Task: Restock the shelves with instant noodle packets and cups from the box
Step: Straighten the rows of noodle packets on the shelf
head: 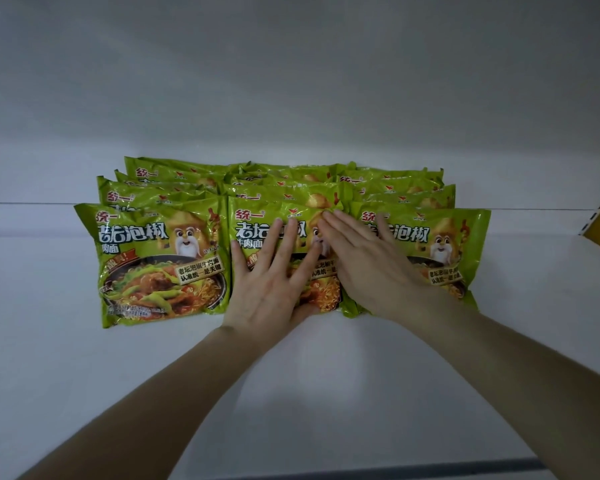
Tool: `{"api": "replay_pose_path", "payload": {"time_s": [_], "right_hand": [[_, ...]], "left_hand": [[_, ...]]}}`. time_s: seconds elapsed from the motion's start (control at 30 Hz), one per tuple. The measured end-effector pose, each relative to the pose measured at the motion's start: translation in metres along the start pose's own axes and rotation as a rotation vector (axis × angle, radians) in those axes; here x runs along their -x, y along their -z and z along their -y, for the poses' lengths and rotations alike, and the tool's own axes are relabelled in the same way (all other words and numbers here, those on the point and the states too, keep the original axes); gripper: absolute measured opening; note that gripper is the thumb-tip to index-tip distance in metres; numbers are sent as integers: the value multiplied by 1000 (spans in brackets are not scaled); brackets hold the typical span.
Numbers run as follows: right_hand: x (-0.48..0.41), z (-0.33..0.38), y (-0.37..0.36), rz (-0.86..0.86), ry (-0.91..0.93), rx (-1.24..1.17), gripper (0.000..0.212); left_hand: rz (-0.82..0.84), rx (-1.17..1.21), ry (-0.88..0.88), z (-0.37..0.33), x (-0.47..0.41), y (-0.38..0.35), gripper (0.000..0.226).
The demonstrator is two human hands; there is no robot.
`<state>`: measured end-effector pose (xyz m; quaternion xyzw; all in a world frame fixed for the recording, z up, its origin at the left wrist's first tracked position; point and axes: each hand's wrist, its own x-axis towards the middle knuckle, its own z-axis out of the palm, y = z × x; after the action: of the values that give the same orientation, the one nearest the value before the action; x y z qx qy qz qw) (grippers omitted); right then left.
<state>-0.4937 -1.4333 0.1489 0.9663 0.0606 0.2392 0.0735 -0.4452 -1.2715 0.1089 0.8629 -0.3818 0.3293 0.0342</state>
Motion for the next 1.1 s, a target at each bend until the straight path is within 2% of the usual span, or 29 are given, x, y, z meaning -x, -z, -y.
{"api": "replay_pose_path", "payload": {"time_s": [0.1, 0.2, 0.27, 0.33, 0.43, 0.47, 0.53, 0.6, 0.77, 1.0, 1.1], "right_hand": [[14, 0, 4, -63, 48, -21, 61], [49, -22, -1, -82, 53, 22, 67], [71, -38, -1, -103, 16, 76, 61], [82, -51, -2, -92, -27, 100, 53], [84, -61, -10, -63, -42, 92, 46], [83, -64, -15, -91, -32, 96, 45], [82, -67, -18, -78, -36, 89, 71], [81, -66, -17, -71, -35, 58, 80], [81, -62, -12, -68, -43, 37, 83], [83, -57, -11, -94, -61, 37, 84], [85, -52, -10, -127, -56, 38, 81]], "left_hand": [[18, 19, -19, 9, 10, 5, 74], [19, 30, -131, 30, 34, 9, 56], [16, 33, -199, 41, 45, 9, 46], [10, 22, -232, 43, 47, 7, 47], [39, 24, -195, 37, 44, 6, 71], [43, 20, -176, 35, 42, 7, 70], [48, 7, -145, 31, 40, 10, 61], [36, 12, -131, 28, 39, 11, 49], [26, 78, -132, 33, 44, 8, 34], [106, 89, -48, 31, 47, 11, 40], [83, 125, -42, 31, 51, 18, 41]]}}
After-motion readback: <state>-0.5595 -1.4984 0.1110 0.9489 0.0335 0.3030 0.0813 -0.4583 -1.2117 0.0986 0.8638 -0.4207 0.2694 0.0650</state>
